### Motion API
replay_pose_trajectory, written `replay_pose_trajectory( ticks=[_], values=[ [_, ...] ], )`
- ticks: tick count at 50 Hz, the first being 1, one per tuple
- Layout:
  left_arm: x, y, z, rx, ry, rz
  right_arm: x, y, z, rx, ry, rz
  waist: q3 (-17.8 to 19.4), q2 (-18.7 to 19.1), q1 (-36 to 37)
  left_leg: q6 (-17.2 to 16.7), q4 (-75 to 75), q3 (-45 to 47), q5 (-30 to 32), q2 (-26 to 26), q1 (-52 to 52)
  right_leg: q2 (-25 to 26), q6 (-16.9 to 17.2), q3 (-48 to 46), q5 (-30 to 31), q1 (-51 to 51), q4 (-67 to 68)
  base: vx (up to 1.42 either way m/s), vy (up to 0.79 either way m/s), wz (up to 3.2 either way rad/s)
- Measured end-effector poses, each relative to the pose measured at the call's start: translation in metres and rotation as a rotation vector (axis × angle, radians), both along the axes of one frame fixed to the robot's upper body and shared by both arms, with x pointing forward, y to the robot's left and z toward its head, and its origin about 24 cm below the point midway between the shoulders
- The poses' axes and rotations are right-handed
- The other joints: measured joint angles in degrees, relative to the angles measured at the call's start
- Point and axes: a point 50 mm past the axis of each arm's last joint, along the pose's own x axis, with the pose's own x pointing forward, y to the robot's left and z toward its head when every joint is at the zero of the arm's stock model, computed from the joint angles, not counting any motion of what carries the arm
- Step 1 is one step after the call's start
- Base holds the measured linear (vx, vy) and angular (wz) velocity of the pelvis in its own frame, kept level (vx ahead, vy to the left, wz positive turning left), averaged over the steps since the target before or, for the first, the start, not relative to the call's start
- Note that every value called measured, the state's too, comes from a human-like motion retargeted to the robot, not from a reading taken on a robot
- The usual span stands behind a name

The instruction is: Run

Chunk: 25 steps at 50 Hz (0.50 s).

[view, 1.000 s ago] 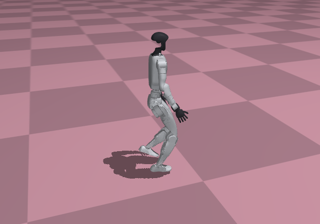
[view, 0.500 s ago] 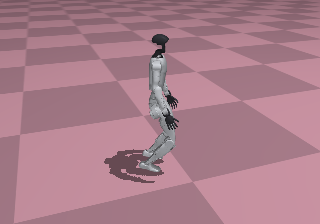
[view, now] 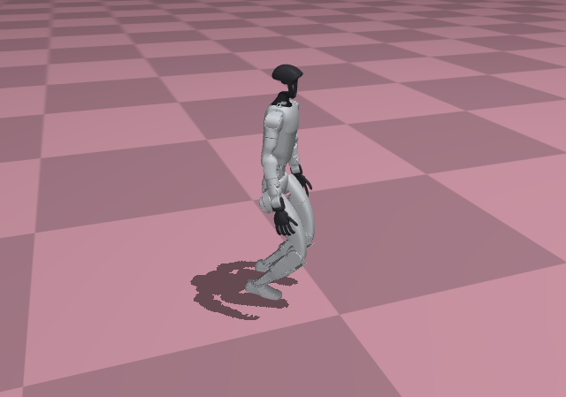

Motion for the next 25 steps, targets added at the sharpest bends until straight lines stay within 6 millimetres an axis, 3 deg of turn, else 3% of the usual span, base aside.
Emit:
replay_pose_trajectory(
  ticks=[3,8,12,16,20,22,25],
  values=[
    [0.005,-0.007,-0.001,-0.01,-0.021,0.016,-0.005,0.001,-0.002,-0.017,0.024,-0.027,0.3,-0.2,-0.3,-0.7,-5.5,-0.4,5.6,-0.3,3.3,0.6,1.3,1.3,6.0,2.6,-4.7,0.06,-0.01,-0.16],
    [0.012,-0.019,0.001,-0.066,-0.08,0.044,-0.023,-0.002,-0.005,-0.022,0.062,-0.092,-2.8,1.3,0.5,-7.1,-20.0,-2.4,28.1,0.5,6.8,2.0,2.0,3.0,28.0,6.2,-19.6,0.05,-0.01,-0.18],
    [0.028,-0.016,0.007,-0.064,-0.157,0.038,-0.023,-0.012,-0.002,-0.045,0.048,-0.121,-3.9,2.5,1.5,-8.6,-21.2,-2.3,32.0,1.7,6.1,2.5,1.7,2.9,32.7,6.6,-23.1,0.0,0.0,0.0],
    [0.043,-0.012,0.015,-0.035,-0.234,0.001,-0.013,-0.023,0.005,-0.094,-0.004,-0.116,-3.8,3.1,1.5,-6.6,-15.0,-1.0,24.0,3.0,4.4,2.5,0.9,1.9,26.0,6.3,-18.9,-0.04,0.0,-0.13],
    [0.064,-0.007,0.026,0.008,-0.307,-0.061,0.016,-0.032,0.017,-0.157,-0.08,-0.057,-1.7,3.3,1.2,-2.7,-4.5,1.1,7.3,5.2,2.6,1.7,-0.8,-0.7,7.8,5.3,-10.1,-0.04,0.0,-0.12],
    [0.076,-0.007,0.03,0.03,-0.326,-0.108,0.037,-0.033,0.025,-0.196,-0.128,-0.022,0.5,3.3,0.8,-1.2,-0.9,2.4,2.1,6.4,2.0,1.0,-1.8,-1.9,1.6,4.8,-6.5,0.0,0.0,0.0],
    [0.085,-0.015,0.032,0.022,-0.344,-0.167,0.058,-0.03,0.034,-0.224,-0.202,-0.001,2.1,3.2,0.1,-0.5,-2.1,3.5,3.7,6.7,2.8,1.1,-2.2,-1.2,2.6,5.7,-8.2,0.0,0.01,-0.06]
  ],
)
